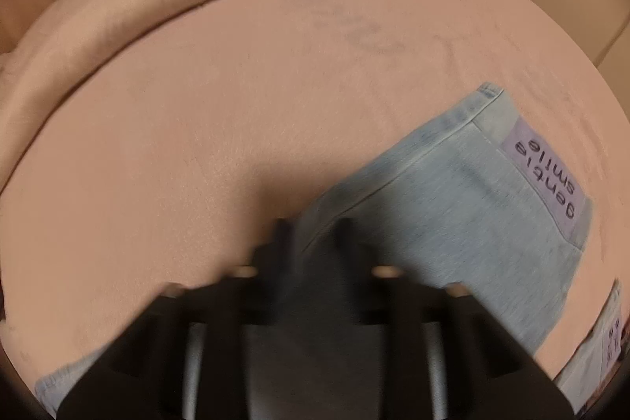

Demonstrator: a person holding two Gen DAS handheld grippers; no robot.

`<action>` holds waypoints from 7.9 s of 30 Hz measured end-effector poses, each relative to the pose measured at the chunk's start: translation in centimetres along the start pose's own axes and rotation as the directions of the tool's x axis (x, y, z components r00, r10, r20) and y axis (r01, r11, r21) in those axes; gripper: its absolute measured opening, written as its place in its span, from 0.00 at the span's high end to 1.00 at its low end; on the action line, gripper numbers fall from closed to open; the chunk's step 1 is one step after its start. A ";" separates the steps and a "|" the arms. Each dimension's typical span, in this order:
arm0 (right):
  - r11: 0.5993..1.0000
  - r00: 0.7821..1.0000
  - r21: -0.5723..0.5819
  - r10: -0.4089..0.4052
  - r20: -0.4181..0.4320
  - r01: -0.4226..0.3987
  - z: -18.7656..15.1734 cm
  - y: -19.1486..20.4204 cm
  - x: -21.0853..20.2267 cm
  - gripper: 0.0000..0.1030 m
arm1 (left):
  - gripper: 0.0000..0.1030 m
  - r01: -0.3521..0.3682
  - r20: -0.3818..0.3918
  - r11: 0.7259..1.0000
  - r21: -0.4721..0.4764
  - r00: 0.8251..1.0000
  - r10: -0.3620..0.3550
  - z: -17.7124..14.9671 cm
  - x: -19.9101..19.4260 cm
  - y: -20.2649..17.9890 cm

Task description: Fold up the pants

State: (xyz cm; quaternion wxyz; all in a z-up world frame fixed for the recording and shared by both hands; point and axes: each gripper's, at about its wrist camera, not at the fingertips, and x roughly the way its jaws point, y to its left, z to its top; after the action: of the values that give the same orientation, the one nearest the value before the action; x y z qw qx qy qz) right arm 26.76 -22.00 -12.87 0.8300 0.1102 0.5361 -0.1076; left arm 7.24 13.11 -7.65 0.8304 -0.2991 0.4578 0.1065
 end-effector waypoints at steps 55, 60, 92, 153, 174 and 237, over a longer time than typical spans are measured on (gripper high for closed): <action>0.971 0.978 -0.225 0.125 0.166 -0.086 -19.3 -15.5 -15.4 0.39 | 0.39 0.057 -0.038 0.998 0.013 0.998 -0.056 -10.3 -7.6 7.4; 0.937 0.985 -0.345 0.114 0.132 -0.062 -16.7 -10.9 -12.4 0.40 | 0.39 0.046 -0.005 0.997 -0.065 0.999 -0.047 -8.6 -6.8 9.6; 0.940 0.971 0.294 0.111 0.214 -0.172 -14.6 -34.0 -11.0 0.94 | 0.81 -0.045 -0.034 0.998 -0.032 0.998 0.044 -8.6 -6.0 8.3; 0.968 0.994 0.250 -0.040 0.103 0.013 -16.3 -35.1 -10.6 0.77 | 0.61 -0.113 -0.092 0.992 0.062 0.989 0.119 -9.2 -5.9 7.5; 0.956 0.992 0.275 0.073 0.106 -0.099 -16.3 -35.0 -8.9 0.41 | 0.20 -0.136 -0.053 0.989 -0.051 0.990 0.133 -7.0 -3.1 11.9; 0.589 0.845 -0.607 0.388 -0.367 -0.534 -14.3 9.2 -6.7 0.53 | 0.60 -0.036 0.013 0.986 0.162 0.999 0.035 -3.8 -5.1 7.6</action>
State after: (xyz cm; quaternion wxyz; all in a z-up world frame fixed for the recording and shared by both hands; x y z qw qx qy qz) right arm 14.40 -8.53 -11.92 0.7514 -0.0608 0.5679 0.3304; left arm -1.70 17.46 -8.01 0.8523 -0.2218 0.4661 0.0851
